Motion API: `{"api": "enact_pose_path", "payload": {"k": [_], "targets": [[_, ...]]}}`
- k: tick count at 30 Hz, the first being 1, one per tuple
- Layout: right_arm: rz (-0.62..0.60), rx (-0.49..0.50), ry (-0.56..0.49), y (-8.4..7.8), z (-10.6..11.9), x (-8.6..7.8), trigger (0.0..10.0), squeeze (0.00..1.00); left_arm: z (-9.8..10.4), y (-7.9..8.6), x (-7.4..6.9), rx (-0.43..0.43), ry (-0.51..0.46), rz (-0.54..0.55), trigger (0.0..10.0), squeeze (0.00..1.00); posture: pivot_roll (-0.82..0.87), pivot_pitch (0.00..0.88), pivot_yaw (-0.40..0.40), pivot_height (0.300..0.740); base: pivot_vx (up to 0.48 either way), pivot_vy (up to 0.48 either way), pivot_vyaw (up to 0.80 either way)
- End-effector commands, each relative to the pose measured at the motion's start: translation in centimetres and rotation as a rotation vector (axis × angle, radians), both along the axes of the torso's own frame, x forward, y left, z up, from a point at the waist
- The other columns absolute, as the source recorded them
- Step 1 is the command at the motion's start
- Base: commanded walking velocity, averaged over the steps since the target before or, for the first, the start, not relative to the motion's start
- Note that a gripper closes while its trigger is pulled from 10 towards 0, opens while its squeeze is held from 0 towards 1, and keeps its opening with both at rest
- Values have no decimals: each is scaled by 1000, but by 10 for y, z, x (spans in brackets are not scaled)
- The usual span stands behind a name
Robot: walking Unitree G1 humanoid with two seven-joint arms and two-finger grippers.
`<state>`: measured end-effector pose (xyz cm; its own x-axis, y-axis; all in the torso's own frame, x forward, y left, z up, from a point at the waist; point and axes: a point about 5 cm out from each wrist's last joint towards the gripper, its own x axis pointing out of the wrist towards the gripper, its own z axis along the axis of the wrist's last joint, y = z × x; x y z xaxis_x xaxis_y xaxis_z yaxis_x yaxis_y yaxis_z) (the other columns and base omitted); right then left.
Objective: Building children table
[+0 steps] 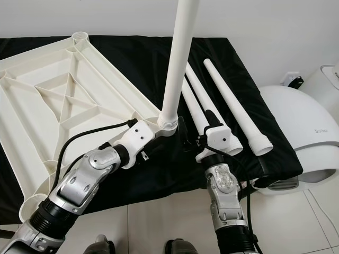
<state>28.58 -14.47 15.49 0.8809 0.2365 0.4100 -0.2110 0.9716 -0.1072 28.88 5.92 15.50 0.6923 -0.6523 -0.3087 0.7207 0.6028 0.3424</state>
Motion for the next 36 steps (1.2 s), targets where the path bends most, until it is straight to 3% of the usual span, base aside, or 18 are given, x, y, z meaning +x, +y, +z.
{"api": "enact_pose_path", "payload": {"k": [1,4,10,21,22,23,24,25,26,27,28,29,36], "targets": [[-7,-6,20,-1,-5,-1,10000,0,-26,11,0,36,149,75,10000,0,40,137,-40,740,0,0,0],[-2,-8,20,0,-5,-1,10000,0,-22,19,11,-1,168,186,10000,0,42,134,-40,740,0,0,0],[4,-8,19,1,-5,-1,10000,0,-20,26,16,-12,192,262,10000,0,43,129,-38,740,0,0,0],[5,-5,20,2,-6,-1,10000,0,-8,28,19,-50,150,267,10000,0,40,130,-32,740,0,0,0],[3,-5,20,1,-6,-2,10000,0,-5,29,19,-63,133,263,8745,0,40,131,-33,740,0,0,0],[3,-5,20,1,-6,-2,10000,0,-5,29,19,-63,133,263,8745,0,40,131,-33,740,0,0,0],[3,-5,21,1,-6,-1,10000,0,-2,30,20,-70,123,259,8000,0,42,133,-35,740,0,0,0],[2,-6,21,1,-6,-1,10000,0,0,30,20,-74,109,253,4706,0,42,134,-37,740,0,0,0],[2,-6,21,1,-6,-1,10000,0,0,30,20,-74,109,253,4706,0,42,134,-37,740,0,0,0],[2,-7,21,1,-6,-1,10000,0,1,31,19,-74,92,244,824,0,42,134,-37,740,0,0,0],[2,-7,21,1,-6,-1,10000,0,1,31,19,-74,92,244,824,0,42,134,-37,740,0,0,0],[3,-7,20,0,-5,-1,10000,0,2,32,18,-75,81,237,0,0,41,135,-39,740,0,0,0],[15,-12,16,1,-4,1,10000,0,2,33,9,-67,57,172,0,0,42,136,-43,740,0,0,0]]}}
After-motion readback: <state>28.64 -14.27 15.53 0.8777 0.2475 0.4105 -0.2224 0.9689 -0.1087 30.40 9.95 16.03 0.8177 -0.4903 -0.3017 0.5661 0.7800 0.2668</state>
